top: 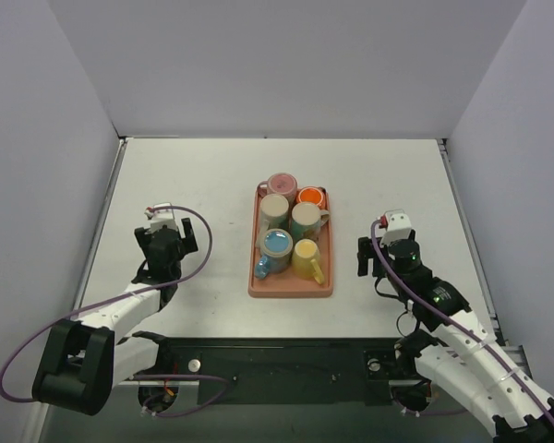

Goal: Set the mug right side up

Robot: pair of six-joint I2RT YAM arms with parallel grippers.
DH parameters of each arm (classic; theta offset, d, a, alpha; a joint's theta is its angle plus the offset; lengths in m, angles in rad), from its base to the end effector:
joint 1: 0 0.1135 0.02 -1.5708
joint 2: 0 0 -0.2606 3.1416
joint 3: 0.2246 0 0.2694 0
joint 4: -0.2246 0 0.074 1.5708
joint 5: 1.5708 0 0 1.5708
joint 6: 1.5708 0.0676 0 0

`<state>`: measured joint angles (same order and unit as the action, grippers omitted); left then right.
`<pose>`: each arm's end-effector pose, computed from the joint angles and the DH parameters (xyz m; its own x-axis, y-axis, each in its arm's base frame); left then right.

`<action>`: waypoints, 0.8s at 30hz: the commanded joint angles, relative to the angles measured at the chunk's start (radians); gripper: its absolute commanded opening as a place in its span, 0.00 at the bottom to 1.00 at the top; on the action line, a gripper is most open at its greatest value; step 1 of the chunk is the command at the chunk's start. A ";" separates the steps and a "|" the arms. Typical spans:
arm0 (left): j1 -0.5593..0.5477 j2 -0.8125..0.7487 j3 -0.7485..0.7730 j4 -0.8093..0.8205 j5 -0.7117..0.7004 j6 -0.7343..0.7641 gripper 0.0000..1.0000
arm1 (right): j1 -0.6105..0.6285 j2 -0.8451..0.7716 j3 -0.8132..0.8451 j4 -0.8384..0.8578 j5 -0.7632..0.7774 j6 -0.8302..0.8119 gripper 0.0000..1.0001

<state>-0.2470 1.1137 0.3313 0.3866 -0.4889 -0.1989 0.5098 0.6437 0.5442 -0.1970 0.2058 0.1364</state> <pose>0.2569 -0.0320 0.1532 -0.3261 -0.0977 -0.9403 -0.2742 0.9617 -0.0048 0.1926 0.0918 0.2626 -0.2944 -0.0121 -0.9556 -0.2696 0.9604 0.0709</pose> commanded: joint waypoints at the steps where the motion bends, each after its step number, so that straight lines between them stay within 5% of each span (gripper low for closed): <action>1: 0.005 0.000 0.022 0.061 0.010 -0.002 0.96 | -0.010 -0.012 -0.024 -0.015 -0.078 0.034 0.73; 12: 0.005 -0.054 0.014 0.065 0.172 0.119 0.97 | 0.071 -0.001 -0.090 0.073 -0.146 0.089 0.93; 17: 0.005 -0.109 0.110 -0.156 0.403 0.161 0.97 | 0.338 0.085 -0.087 0.094 0.029 0.085 0.91; 24: 0.005 -0.115 0.123 -0.200 0.403 0.177 0.97 | 0.432 0.281 -0.024 0.186 0.076 0.074 0.87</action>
<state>-0.2466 1.0138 0.4278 0.2306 -0.1345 -0.0563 0.9215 0.8482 0.4606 -0.0963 0.2108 0.2115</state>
